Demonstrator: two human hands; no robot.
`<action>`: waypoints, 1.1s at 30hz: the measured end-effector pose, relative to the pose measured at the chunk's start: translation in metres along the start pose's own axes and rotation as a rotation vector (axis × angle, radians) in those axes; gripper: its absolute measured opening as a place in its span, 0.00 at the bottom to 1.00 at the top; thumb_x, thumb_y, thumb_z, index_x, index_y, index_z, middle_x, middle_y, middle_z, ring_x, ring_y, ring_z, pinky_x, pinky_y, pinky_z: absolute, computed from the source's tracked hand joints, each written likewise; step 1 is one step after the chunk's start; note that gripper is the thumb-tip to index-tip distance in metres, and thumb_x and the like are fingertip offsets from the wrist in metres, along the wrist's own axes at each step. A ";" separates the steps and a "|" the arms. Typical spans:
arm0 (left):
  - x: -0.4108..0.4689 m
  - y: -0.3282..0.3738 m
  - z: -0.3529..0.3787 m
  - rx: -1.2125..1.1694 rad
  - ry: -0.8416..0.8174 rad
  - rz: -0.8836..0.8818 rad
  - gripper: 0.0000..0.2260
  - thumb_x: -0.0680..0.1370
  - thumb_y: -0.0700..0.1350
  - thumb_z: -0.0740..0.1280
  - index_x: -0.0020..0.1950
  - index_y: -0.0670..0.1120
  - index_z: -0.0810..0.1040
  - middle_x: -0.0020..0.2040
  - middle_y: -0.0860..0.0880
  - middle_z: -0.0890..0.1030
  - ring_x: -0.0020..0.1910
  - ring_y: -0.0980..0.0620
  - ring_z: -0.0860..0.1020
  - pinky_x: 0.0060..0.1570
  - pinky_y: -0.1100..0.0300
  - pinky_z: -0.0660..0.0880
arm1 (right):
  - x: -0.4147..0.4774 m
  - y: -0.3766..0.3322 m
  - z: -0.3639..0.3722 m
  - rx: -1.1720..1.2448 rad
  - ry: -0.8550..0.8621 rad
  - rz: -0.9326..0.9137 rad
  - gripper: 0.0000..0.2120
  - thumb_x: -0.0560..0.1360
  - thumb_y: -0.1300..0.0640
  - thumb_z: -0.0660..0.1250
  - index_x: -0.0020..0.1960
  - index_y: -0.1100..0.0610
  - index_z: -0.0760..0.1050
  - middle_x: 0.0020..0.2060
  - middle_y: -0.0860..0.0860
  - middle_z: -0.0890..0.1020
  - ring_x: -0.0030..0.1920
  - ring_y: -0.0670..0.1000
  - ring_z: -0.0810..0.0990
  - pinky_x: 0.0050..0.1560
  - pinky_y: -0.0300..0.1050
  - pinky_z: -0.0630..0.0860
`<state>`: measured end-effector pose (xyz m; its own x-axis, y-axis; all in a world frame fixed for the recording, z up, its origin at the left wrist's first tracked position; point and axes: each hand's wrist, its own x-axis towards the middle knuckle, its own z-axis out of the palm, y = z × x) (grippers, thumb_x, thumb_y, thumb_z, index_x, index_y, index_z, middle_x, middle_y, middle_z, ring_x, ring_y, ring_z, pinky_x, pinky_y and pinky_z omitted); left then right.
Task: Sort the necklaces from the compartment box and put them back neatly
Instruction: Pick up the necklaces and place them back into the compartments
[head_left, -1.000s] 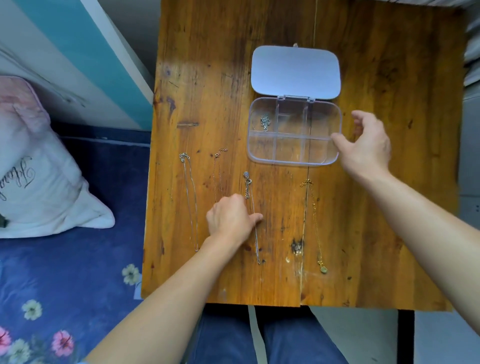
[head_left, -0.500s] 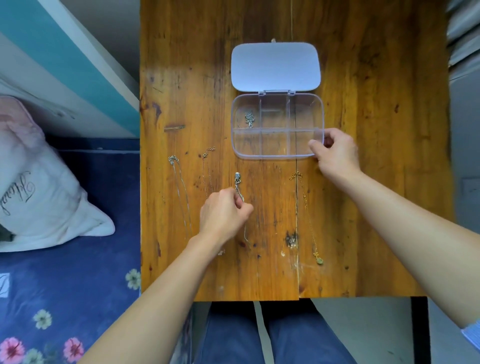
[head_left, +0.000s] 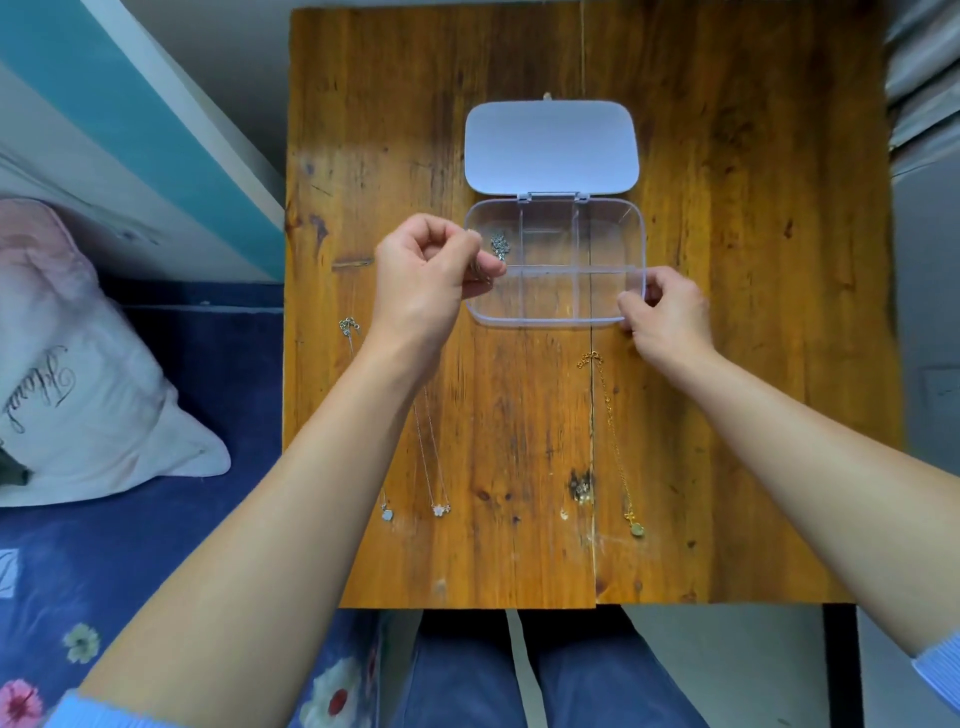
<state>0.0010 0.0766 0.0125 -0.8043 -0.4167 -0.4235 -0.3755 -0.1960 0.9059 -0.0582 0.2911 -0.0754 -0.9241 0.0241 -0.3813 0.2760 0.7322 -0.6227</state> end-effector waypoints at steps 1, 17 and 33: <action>0.004 0.000 0.002 -0.006 0.004 -0.011 0.04 0.76 0.35 0.63 0.42 0.42 0.73 0.32 0.46 0.82 0.40 0.44 0.83 0.45 0.49 0.80 | 0.000 0.000 0.000 -0.003 0.001 -0.003 0.13 0.77 0.57 0.64 0.61 0.55 0.76 0.47 0.54 0.82 0.49 0.55 0.81 0.51 0.52 0.79; 0.029 -0.041 0.015 0.709 -0.019 0.220 0.02 0.71 0.38 0.67 0.40 0.44 0.76 0.35 0.49 0.78 0.36 0.49 0.76 0.40 0.56 0.75 | -0.001 0.001 0.001 0.027 -0.003 0.007 0.12 0.77 0.54 0.65 0.60 0.54 0.76 0.46 0.53 0.82 0.49 0.55 0.81 0.52 0.58 0.80; 0.001 -0.078 0.013 1.142 -0.029 0.583 0.01 0.71 0.38 0.72 0.42 0.42 0.83 0.38 0.44 0.82 0.40 0.41 0.78 0.52 0.48 0.73 | -0.099 0.038 0.003 -0.495 -0.176 0.017 0.09 0.75 0.45 0.68 0.44 0.50 0.81 0.39 0.48 0.83 0.41 0.53 0.77 0.41 0.44 0.70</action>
<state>0.0232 0.1033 -0.0586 -0.9867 -0.1608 0.0216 -0.1341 0.8832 0.4495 0.0448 0.3146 -0.0629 -0.8504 -0.0448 -0.5242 0.0935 0.9676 -0.2345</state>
